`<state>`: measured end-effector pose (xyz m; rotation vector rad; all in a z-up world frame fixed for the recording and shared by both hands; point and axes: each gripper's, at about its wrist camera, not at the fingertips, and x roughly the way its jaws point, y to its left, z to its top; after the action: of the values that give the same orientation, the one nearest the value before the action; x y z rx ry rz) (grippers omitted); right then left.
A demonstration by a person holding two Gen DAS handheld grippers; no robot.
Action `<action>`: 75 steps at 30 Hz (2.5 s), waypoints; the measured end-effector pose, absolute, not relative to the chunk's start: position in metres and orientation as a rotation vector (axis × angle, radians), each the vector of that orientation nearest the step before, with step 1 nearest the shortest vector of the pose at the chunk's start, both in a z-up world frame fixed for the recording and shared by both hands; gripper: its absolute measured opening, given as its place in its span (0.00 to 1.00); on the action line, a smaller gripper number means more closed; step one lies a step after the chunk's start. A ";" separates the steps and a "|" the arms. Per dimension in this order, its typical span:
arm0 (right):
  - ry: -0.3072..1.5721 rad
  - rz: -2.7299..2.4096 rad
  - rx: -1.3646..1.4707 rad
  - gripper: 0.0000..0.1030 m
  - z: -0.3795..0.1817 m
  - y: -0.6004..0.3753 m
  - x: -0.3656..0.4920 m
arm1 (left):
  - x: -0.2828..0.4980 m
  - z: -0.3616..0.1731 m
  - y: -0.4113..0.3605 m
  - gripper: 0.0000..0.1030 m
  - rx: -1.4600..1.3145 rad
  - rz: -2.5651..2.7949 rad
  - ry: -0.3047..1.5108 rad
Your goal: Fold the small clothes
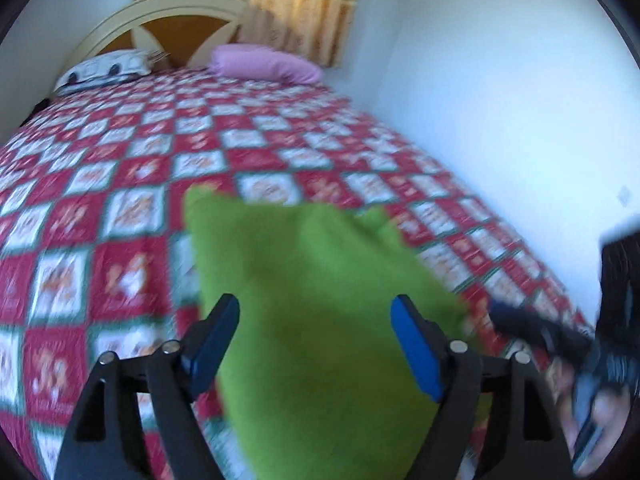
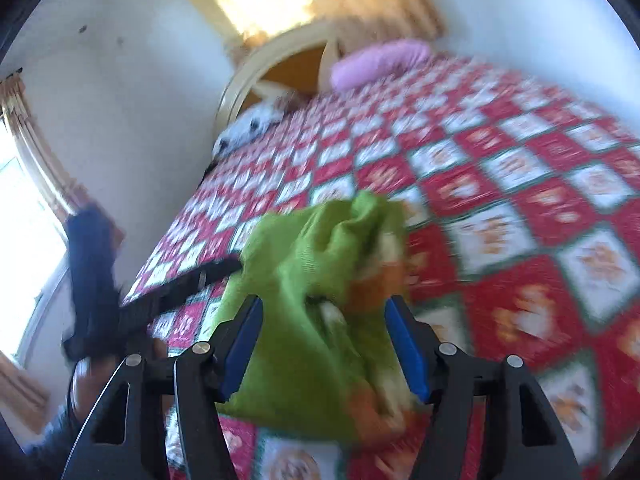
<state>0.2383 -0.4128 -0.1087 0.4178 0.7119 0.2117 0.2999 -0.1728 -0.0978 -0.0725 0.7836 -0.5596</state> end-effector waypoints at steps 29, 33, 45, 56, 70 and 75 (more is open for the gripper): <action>0.859 0.114 0.223 0.22 -0.152 -0.397 0.322 | 0.280 -0.169 -0.127 1.00 -0.317 -0.560 0.849; 0.836 0.156 0.316 0.20 -0.154 -0.416 0.321 | 0.276 -0.167 -0.124 1.00 -0.324 -0.554 0.839; 0.743 0.203 0.524 0.74 -0.132 -0.467 0.315 | 0.280 -0.159 -0.133 0.94 -0.313 -0.579 0.868; 0.900 0.295 0.578 0.74 -0.168 -0.468 0.369 | 0.285 -0.161 -0.147 0.87 -0.259 -0.602 0.895; 0.871 0.333 0.545 0.56 -0.178 -0.467 0.391 | 0.286 -0.159 -0.161 0.91 -0.152 -0.541 0.907; 0.857 0.341 0.522 0.46 -0.178 -0.462 0.391 | 0.287 -0.159 -0.165 0.91 -0.137 -0.541 0.905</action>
<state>0.3912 -0.4616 -0.1784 0.5219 0.8567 0.3410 0.2869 -0.1652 -0.1592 -0.1370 0.9051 -0.5410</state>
